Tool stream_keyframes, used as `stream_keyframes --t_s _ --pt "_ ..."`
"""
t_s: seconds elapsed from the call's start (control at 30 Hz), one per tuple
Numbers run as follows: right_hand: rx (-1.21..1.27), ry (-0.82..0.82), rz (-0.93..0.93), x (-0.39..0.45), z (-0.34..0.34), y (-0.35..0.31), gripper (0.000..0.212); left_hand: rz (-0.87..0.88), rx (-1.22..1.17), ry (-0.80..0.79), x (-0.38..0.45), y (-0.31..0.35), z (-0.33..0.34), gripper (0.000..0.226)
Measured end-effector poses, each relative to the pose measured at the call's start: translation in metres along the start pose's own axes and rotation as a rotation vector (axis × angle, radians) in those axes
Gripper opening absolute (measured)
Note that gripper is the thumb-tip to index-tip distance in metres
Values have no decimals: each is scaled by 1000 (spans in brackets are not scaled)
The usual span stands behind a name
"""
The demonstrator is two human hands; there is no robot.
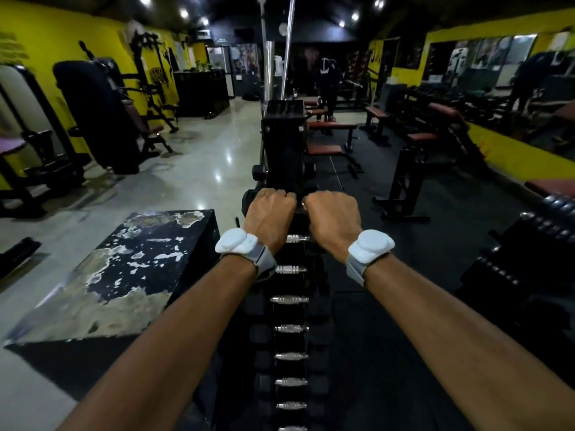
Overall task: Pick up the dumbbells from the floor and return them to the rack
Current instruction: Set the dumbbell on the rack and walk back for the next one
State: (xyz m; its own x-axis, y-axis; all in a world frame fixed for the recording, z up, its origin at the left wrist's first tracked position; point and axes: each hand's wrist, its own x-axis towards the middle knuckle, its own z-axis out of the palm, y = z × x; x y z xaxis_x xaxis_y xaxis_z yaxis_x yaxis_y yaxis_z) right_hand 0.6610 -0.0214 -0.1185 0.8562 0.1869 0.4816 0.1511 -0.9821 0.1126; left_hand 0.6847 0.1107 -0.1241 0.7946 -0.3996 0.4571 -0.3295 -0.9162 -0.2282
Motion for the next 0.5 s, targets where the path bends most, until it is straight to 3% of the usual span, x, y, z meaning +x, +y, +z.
stream_keyframes --t_s 0.37,0.5 --pt "-7 97 -57 108 52 21 27 -49 47 139 89 -41 50 27" --pt "-25 126 -76 132 60 24 27 -62 0 104 108 -54 61 33"
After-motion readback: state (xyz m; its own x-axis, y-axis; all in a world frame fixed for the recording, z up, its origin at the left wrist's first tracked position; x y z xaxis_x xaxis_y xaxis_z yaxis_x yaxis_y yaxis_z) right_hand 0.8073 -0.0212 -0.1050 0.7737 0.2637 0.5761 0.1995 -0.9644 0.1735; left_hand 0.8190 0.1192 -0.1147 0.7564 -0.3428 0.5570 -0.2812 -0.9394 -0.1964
